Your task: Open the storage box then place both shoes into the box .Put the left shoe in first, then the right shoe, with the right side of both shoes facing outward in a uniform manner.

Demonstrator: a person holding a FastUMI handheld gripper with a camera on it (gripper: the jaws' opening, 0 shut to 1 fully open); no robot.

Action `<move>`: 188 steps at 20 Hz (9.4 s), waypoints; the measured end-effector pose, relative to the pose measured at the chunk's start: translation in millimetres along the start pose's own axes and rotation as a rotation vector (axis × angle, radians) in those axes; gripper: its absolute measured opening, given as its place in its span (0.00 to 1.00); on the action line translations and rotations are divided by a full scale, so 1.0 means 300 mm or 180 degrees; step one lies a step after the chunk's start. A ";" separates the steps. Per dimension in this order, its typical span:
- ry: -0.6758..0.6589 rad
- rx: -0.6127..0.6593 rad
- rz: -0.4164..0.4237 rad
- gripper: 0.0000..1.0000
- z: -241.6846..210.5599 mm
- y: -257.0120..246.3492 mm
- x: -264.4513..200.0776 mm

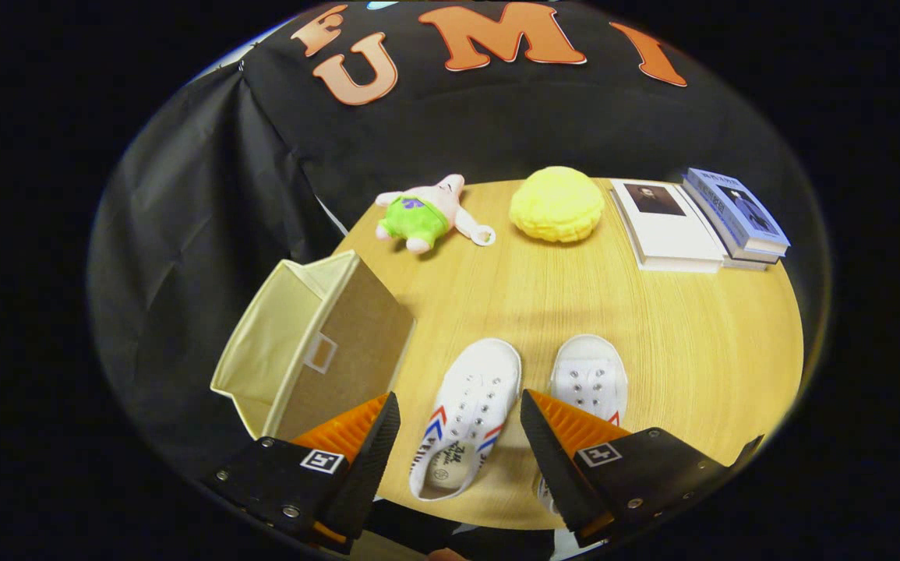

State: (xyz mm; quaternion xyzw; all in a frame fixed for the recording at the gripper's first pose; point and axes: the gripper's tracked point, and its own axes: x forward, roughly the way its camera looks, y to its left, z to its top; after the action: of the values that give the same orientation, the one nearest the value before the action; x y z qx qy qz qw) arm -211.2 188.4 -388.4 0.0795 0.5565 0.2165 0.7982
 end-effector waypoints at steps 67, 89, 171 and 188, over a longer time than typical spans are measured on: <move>0.0642 -0.0286 0.1040 0.01 0.193 0.779 0.206; 0.0016 0.0325 -0.0172 0.87 0.070 -0.210 -0.017; 0.0626 0.0032 0.0305 0.39 0.188 0.535 0.137; -0.1459 -0.0023 -0.0049 0.91 0.741 0.026 -0.385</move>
State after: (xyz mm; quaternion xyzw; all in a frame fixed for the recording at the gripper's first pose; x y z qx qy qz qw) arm -41.2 170.6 -205.2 0.1195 0.3604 0.1887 0.9056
